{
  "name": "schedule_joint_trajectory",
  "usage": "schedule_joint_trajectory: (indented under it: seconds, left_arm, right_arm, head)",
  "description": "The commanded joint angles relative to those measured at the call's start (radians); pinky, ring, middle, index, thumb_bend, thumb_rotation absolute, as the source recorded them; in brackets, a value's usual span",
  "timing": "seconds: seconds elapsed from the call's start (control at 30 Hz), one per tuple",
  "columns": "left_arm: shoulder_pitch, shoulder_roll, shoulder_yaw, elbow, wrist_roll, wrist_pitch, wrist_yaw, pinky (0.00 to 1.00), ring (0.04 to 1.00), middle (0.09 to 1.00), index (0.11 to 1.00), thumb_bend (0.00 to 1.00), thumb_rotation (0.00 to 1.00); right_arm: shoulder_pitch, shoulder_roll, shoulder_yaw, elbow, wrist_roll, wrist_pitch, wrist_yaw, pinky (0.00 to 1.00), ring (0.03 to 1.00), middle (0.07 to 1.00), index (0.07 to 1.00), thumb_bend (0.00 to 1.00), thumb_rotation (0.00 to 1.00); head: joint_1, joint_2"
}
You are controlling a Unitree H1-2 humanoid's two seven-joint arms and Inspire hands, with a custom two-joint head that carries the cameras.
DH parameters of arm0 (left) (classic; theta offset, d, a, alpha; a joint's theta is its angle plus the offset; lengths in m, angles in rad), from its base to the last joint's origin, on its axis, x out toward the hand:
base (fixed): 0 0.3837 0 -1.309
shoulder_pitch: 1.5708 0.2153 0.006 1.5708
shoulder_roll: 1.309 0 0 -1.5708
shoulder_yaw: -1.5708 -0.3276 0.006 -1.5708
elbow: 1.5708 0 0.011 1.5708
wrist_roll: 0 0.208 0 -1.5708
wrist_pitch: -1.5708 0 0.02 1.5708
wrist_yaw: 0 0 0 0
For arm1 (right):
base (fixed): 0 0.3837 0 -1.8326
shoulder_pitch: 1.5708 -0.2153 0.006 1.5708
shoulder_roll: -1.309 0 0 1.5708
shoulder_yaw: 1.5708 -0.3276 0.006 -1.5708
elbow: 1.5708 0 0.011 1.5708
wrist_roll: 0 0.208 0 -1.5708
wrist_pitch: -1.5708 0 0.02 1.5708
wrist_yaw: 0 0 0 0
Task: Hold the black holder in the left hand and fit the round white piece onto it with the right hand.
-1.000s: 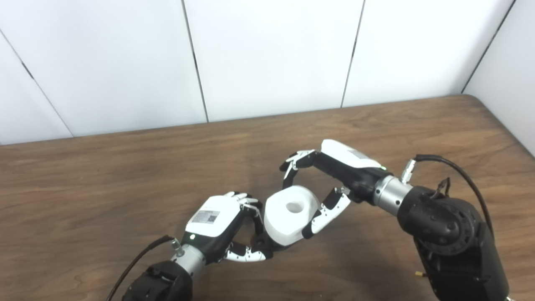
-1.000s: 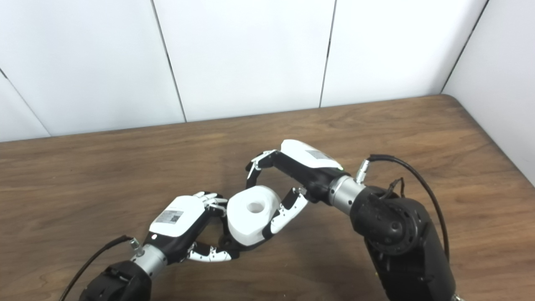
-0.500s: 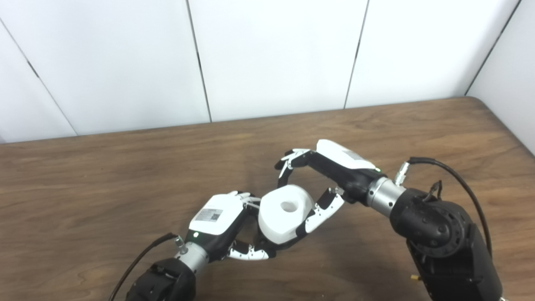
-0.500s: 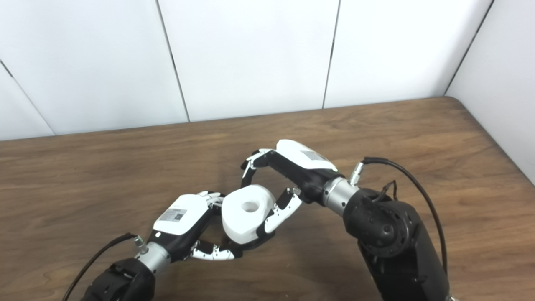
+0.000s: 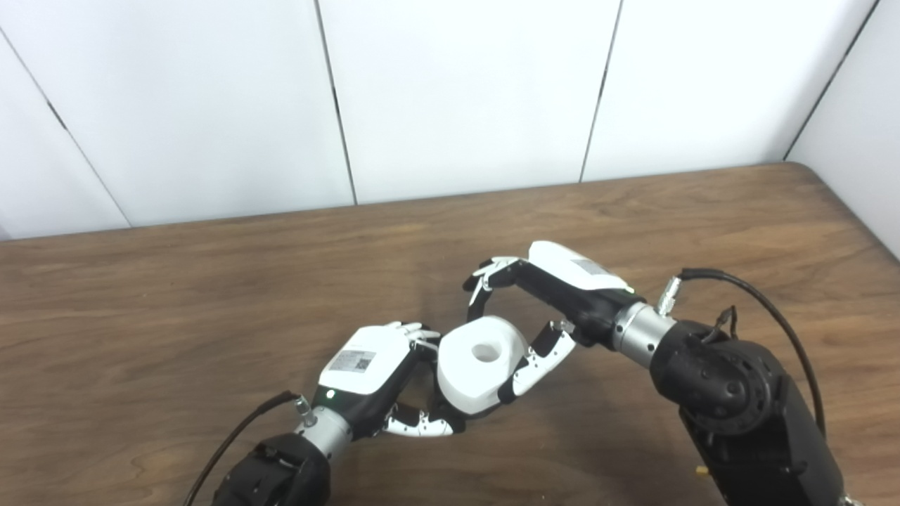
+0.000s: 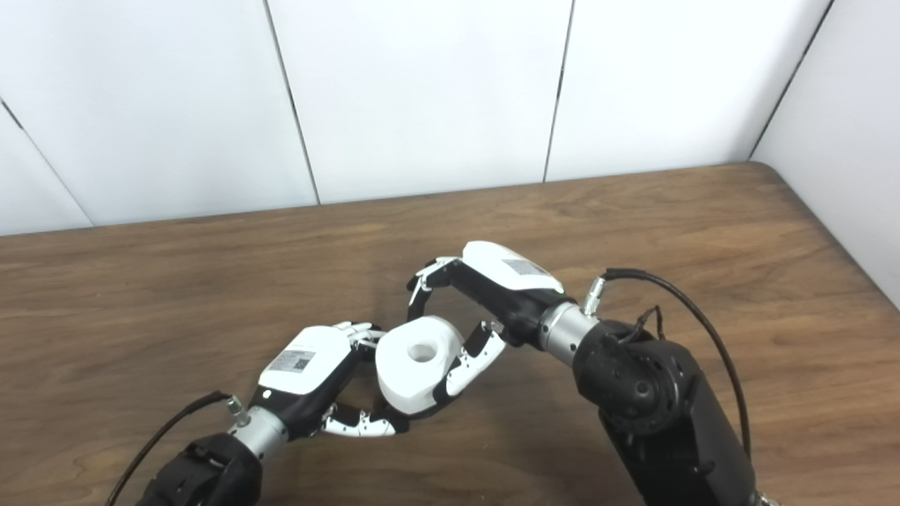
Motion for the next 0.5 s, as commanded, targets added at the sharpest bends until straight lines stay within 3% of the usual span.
schedule_joint_trajectory:
  seconds: [0.0,0.47]
  left_arm:
    - [0.056,0.027,-0.039,0.076,0.036,0.04,-0.096,0.92,0.895,0.814,0.491,0.51,0.06]
    - [0.06,0.027,-0.038,0.066,0.041,0.047,-0.102,0.92,0.901,0.815,0.491,0.51,0.06]
  right_arm:
    - [-0.021,-0.007,0.0,-0.003,0.003,-0.019,-0.031,0.9,0.916,0.817,0.482,0.53,0.14]
    - [-0.029,-0.018,0.043,0.021,0.0,-0.031,-0.064,0.91,0.908,0.808,0.482,0.53,0.14]
  head:
    - [0.0,0.002]
    - [-0.007,0.004]
